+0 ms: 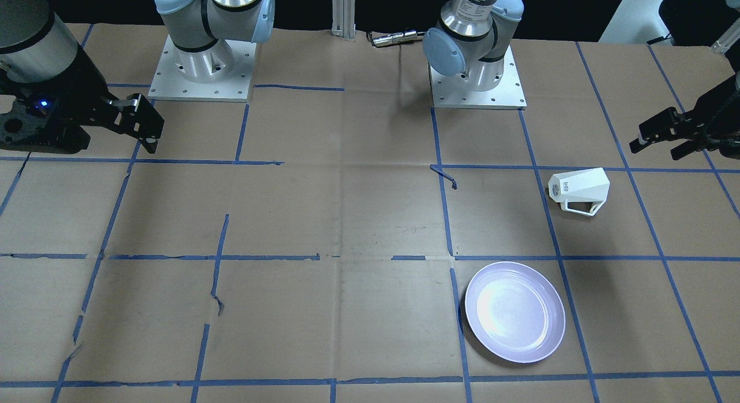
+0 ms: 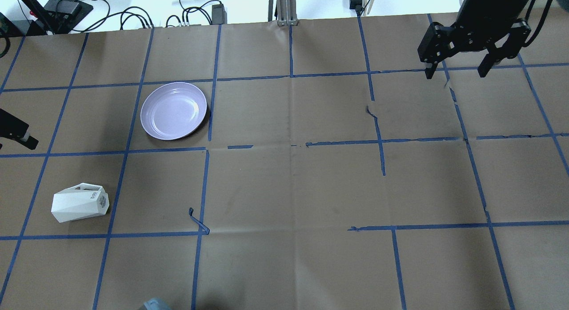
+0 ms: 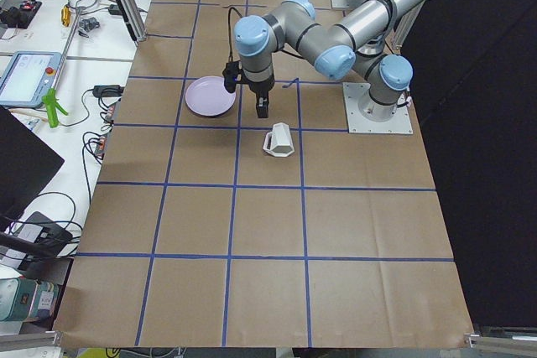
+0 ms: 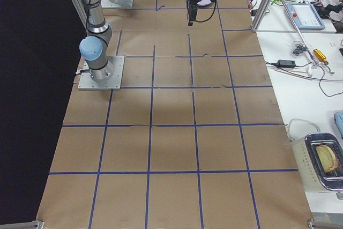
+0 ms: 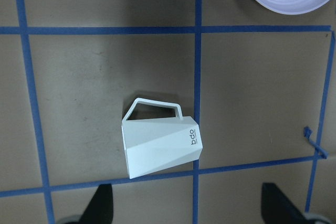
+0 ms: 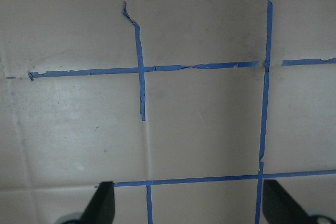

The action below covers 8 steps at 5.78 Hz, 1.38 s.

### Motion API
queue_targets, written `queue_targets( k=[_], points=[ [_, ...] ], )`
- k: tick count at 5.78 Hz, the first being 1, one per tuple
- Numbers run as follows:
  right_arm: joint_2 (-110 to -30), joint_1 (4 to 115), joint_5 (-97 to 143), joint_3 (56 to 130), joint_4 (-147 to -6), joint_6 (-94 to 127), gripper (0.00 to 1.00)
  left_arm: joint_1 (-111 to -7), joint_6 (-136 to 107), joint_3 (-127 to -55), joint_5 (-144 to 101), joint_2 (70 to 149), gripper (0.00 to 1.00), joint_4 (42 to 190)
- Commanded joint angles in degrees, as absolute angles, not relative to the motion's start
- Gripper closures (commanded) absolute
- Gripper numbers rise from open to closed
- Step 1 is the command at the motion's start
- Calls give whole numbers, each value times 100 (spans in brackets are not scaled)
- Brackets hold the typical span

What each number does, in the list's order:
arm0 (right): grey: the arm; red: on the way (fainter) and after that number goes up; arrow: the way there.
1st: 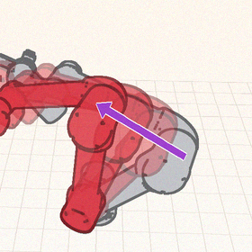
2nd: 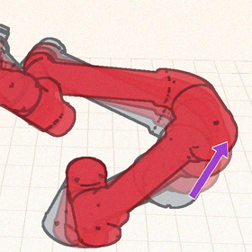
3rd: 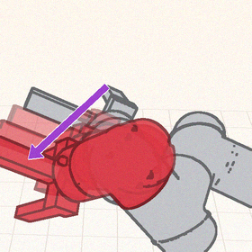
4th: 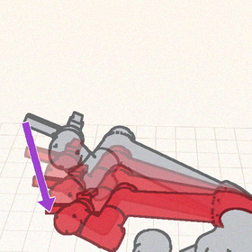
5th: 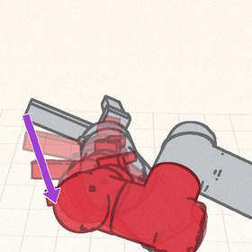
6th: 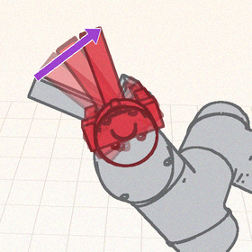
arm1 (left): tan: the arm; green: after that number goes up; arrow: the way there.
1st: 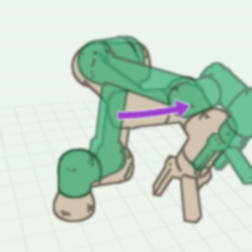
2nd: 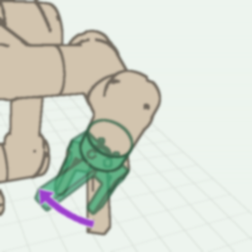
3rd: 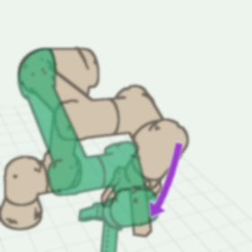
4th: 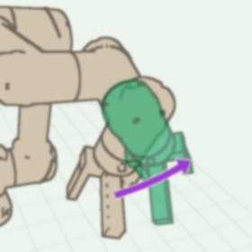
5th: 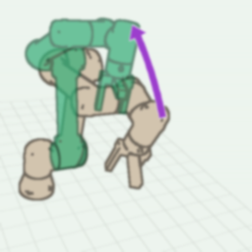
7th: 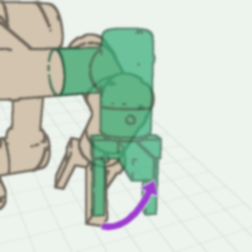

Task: Flip cup and place on plate
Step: 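Lower the left gripper and grasp the white mug lying on its side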

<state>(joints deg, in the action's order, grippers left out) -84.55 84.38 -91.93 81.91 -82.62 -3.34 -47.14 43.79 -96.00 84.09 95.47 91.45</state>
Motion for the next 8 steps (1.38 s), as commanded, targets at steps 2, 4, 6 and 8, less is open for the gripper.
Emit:
queue_targets(
  k=[2,4,6,8],
  points=[
    [-8455,8438,-9193,8191,-8262,-334,0,-3457,5674,-9650,7219,10657,1,9184],
    [-8455,8438,-9193,8191,-8262,-334,0,-2982,6719,-9659,6595,11378,2,9909],
    [-8455,8438,-9193,8191,-8262,-334,0,-2813,7685,-9659,6364,12029,1,10648],
    [-8455,8438,-9193,8191,-8262,-334,0,-2821,8401,-9659,6161,12260,2,11477]
  ],
)
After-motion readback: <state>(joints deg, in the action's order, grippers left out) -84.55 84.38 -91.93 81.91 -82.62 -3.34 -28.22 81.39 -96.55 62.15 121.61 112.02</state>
